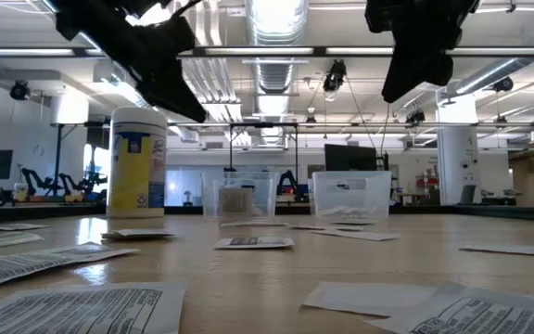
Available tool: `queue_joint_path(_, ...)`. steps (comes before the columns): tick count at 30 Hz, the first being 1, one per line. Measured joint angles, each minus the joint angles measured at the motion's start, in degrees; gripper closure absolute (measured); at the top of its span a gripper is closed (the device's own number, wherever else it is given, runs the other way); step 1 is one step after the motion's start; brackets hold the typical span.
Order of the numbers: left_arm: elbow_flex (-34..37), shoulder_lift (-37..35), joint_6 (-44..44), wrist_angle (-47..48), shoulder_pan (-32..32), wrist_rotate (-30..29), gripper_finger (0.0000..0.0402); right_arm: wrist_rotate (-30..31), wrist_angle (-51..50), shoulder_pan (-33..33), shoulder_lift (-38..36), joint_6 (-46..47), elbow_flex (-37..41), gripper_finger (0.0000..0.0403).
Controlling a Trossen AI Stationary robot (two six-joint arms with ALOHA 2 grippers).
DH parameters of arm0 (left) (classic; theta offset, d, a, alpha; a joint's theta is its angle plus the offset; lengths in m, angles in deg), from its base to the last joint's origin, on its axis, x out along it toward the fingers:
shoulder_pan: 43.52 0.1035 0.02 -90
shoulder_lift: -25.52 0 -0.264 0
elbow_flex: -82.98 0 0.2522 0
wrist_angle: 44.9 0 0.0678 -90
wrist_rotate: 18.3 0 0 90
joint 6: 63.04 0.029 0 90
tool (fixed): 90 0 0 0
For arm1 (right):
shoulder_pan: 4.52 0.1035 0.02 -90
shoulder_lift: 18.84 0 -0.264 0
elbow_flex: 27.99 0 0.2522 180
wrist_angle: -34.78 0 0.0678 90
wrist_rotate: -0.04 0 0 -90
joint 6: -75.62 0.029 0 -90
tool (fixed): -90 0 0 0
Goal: Pick & Place First Aid Supplies
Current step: Put the towelette pack into the left transparent bin
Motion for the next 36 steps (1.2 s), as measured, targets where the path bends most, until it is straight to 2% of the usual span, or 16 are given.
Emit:
queue_joint_path(5,2.1,-1.6,-3.2,2.1,-5.1,0.0,0.0228,-4.0,-0.4,2.5,0.0,4.8,0.0,0.0346)
queue_joint_path(12,2.5,-1.7,-9.5,9.6,-10.0,0.0,0.0228,-4.5,-1.1,5.7,0.0,13.1,1.0,0.0346)
queue_joint_path(16,2.5,-1.7,-11.6,11.7,-12.0,0.0,0.0228,-7.6,-2.7,7.0,0.0,20.0,2.6,0.0346)
queue_joint_path(28,2.5,-1.6,-14.1,13.3,-14.0,0.0,0.0228,-13.9,-4.1,10.2,0.0,33.1,9.7,0.0346)
queue_joint_path(36,2.5,-1.6,-14.1,13.3,-14.0,0.0,0.0228,-21.7,-4.1,12.2,0.0,39.7,13.5,0.0346)
